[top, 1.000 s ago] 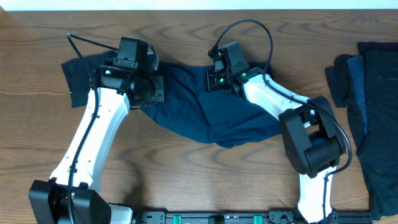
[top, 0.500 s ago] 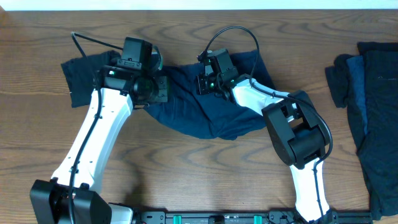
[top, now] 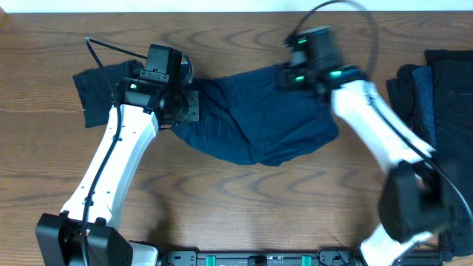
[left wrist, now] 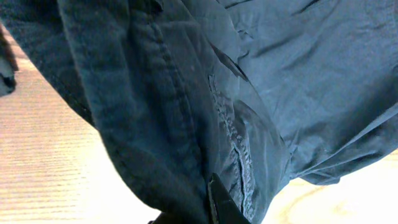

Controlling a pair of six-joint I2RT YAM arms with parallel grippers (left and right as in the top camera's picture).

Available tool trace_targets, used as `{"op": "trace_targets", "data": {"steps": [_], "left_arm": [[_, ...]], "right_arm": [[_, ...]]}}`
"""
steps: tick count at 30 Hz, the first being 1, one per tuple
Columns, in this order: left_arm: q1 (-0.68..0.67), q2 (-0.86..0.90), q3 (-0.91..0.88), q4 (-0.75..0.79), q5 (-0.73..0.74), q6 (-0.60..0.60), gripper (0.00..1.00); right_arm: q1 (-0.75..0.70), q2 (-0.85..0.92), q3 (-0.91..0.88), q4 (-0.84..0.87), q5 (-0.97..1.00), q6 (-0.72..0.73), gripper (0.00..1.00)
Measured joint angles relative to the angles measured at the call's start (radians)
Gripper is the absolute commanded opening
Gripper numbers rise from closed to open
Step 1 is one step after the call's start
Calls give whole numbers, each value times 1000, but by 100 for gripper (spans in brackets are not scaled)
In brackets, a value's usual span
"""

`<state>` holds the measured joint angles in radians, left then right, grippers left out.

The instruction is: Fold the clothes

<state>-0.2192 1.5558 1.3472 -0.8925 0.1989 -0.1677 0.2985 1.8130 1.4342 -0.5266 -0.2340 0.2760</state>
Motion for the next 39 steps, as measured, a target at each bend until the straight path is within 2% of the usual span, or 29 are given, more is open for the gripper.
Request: {"op": "trace_targets", "data": {"steps": [5,8,18,27,34,39], "left_arm": [[0,0,0,0,0,6,6],[0,0,0,0,0,8,6],[0,0,0,3,0,8,6],[0,0,0,8,0,13,6],[0,0,0,15,-1,17,6],[0,0,0,31,-3,58,6]], "right_arm": [[-79,-24,-3,-246,85,-2,1],[-108,1,-43,-276,116,-3,1],[-123,29,-237,-72,150,-2,1],[-122,29,-391,10,152,46,1],[-120,5,-443,45,41,170,1],[-63,0,-472,45,-91,216,1]]}}
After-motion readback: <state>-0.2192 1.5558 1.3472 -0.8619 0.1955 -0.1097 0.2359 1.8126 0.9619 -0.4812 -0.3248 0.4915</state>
